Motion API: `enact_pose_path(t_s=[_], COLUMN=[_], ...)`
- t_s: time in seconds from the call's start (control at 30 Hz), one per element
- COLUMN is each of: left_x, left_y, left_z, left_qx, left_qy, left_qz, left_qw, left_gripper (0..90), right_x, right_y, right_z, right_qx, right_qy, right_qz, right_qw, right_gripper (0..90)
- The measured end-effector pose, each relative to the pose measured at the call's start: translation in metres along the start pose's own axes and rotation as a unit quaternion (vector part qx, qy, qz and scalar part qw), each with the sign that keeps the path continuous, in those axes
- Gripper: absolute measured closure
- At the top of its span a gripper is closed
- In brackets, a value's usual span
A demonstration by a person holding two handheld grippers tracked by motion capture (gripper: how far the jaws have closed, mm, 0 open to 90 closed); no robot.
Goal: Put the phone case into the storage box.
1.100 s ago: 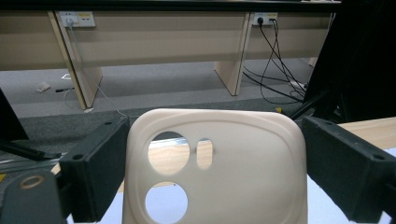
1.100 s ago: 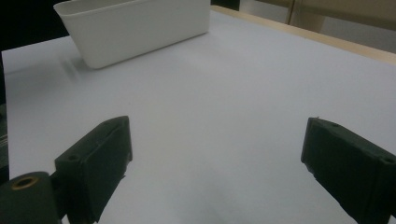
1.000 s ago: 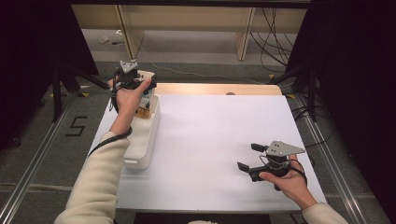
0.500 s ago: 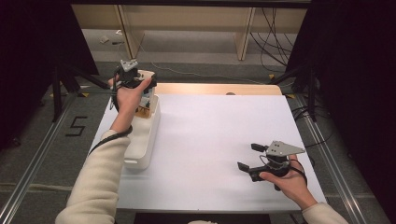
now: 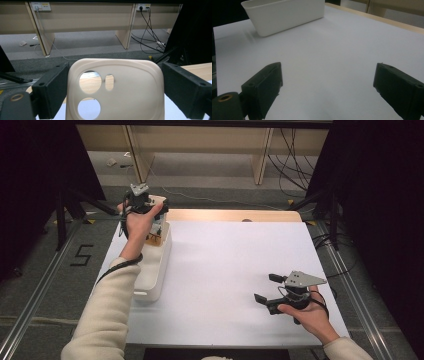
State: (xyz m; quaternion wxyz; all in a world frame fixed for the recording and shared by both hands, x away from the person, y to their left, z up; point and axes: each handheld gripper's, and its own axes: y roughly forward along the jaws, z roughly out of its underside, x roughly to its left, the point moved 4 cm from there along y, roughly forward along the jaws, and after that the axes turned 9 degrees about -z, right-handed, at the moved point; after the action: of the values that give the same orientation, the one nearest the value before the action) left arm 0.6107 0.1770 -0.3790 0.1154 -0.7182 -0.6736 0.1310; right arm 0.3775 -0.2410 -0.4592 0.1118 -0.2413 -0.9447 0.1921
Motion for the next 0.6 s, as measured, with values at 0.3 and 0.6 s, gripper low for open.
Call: enact_pose_path(t_s=[0.3, 0.6], left_x=[-0.0001, 0.0001], left_y=[0.0035, 0.0062], left_z=[0.0009, 0.0009], left_qx=[0.004, 0.006], left_qy=[0.0, 0.001], left_qz=[0.001, 0.0], left_qw=[1.0, 1.0], left_gripper=[10.7, 10.7], right_x=[0.0, -0.0001], right_y=[0.0, -0.0001], right_z=[0.0001, 0.0001], right_qx=[0.0, 0.0], right_qy=[0.0, -0.001], right_qz=[0.0, 0.0], right_qw=[1.0, 1.0], right_gripper=[9.6, 9.6])
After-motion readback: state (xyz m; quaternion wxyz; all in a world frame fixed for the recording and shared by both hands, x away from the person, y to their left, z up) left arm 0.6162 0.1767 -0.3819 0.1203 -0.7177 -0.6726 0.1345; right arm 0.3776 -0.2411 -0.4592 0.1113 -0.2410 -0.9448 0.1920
